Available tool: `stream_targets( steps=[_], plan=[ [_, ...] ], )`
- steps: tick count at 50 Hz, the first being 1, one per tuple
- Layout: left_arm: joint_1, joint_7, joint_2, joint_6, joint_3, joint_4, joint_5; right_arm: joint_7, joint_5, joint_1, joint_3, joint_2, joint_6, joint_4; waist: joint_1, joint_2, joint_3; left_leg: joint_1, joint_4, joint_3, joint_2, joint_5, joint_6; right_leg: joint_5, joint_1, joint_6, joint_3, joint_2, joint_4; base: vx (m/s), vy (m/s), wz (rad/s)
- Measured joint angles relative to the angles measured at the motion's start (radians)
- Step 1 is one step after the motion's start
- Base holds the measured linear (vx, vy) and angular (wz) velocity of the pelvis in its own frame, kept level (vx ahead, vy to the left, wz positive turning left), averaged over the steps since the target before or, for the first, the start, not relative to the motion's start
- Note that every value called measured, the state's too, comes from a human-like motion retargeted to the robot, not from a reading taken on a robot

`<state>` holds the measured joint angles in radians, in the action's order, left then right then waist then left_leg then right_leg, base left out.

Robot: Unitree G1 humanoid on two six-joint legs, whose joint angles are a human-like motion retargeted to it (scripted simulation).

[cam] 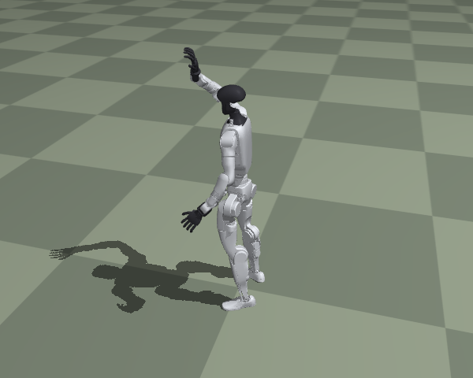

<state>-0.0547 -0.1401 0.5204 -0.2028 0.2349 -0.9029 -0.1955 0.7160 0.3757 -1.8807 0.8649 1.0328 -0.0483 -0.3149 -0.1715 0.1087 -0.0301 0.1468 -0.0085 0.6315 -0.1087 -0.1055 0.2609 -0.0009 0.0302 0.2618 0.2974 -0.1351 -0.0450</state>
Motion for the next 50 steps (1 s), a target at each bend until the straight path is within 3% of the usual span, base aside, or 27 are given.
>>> stream_targets(
  steps=[5,10,13,25,33,40,50],
  plan=[
    [0.037,0.007,-0.026,-0.015,0.032,0.026,-0.022,-0.076,0.017,-0.093,0.138,-0.105,0.017,-0.075,-0.014,0.002,0.006,-0.005,0.001,-0.023,0.002,0.0,0.0,-0.004,0.009,0.0,0.022,-0.006,0.0,0.01,0.01,0.23],
    [0.029,0.035,-0.053,-0.024,0.02,0.048,-0.018,-0.242,0.112,-0.11,0.256,-0.082,0.074,-0.056,-0.033,0.008,0.01,-0.013,0.004,-0.046,0.009,0.0,0.0,-0.01,0.017,0.0,0.045,-0.017,-0.001,0.01,0.02,0.24],
    [0.003,0.036,-0.067,-0.029,0.001,0.053,-0.01,-0.261,0.147,-0.098,0.274,-0.052,0.101,-0.024,-0.046,0.01,0.009,-0.016,0.005,-0.053,0.012,0.0,0.0,-0.011,0.019,0.0,0.052,-0.021,-0.001,0.0,0.0,0.0],
    [-0.123,0.022,-0.056,-0.008,-0.022,-0.069,0.056,-0.139,0.06,-0.075,0.169,-0.007,0.071,-0.057,-0.069,0.018,0.019,-0.015,-0.001,-0.038,0.013,-0.001,0.0,-0.009,0.009,0.0,0.037,-0.017,0.002,0.0,0.0,0.0],
    [-0.163,-0.009,-0.046,-0.019,-0.058,-0.094,0.048,-0.01,0.194,-0.09,0.169,0.051,-0.029,-0.196,-0.06,0.012,0.022,-0.012,-0.002,-0.034,0.015,-0.001,0.0,-0.009,0.009,0.0,0.034,-0.018,0.0,0.0,0.0,0.0],
    [-0.159,0.027,-0.059,0.005,-0.077,-0.072,0.045,-0.183,0.178,0.02,0.078,0.109,-0.039,-0.189,-0.045,-0.008,0.017,-0.002,0.005,-0.032,0.015,-0.008,0.0,-0.013,0.018,0.0,0.029,-0.023,-0.004,0.0,0.0,0.0],
    [-0.142,0.071,-0.061,0.013,-0.063,-0.021,0.068,-0.403,0.118,0.186,0.017,0.19,0.127,0.166,-0.02,-0.031,0.017,0.002,0.009,-0.022,0.012,-0.011,0.0,-0.014,0.017,0.0,0.017,-0.02,-0.006,0.0,0.0,0.0]
  ],
)
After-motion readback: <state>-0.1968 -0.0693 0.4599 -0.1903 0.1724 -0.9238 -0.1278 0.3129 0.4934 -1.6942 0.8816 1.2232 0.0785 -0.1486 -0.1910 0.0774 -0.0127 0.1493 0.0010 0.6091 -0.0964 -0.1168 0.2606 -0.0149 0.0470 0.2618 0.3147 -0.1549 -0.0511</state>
